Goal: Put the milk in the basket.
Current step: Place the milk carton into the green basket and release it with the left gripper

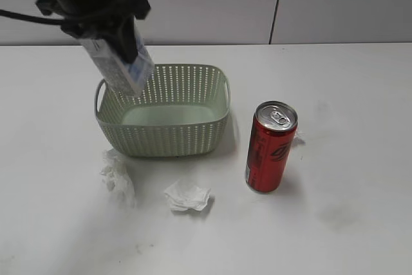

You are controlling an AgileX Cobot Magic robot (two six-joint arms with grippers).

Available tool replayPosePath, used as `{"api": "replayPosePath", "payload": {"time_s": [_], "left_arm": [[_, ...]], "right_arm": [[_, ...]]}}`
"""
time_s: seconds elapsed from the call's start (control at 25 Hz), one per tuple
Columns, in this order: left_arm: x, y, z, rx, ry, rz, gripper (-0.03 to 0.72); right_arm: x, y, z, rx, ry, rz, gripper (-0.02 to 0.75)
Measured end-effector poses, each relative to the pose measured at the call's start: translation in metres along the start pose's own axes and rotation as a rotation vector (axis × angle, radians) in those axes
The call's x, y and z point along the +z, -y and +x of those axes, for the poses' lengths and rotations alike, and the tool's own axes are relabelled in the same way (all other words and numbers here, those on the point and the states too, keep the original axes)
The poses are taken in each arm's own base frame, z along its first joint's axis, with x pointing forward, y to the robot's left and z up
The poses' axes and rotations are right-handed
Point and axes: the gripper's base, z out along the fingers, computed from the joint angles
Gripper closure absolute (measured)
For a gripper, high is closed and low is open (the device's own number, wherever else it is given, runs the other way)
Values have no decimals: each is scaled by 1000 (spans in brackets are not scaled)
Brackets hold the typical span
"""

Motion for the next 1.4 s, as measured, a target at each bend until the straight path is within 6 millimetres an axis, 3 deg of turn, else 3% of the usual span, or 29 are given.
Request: {"api": "replayPosePath", "payload": {"time_s": [0.36, 0.52, 0.68, 0.8, 0.92, 1.0, 1.24, 1.4], "left_arm": [[85, -15, -11, 1, -112, -46, 367], [112, -22, -12, -11, -148, -50, 367], [127, -25, -10, -17, -172, -51, 367], [128, -26, -11, -17, -170, -52, 300], [128, -26, -12, -16, -155, -52, 123], [128, -26, -13, -15, -150, -52, 56], [114, -22, -19, -5, -152, -47, 29], [74, -14, -32, 31, -85, -63, 27]], "right_arm": [[0, 0, 0, 0, 0, 0, 184], [0, 0, 0, 0, 0, 0, 184], [0, 0, 0, 0, 0, 0, 184], [0, 0, 0, 0, 0, 0, 184], [0, 0, 0, 0, 0, 0, 184], [0, 0, 0, 0, 0, 0, 184], [0, 0, 0, 0, 0, 0, 184], [0, 0, 0, 0, 0, 0, 184]]}}
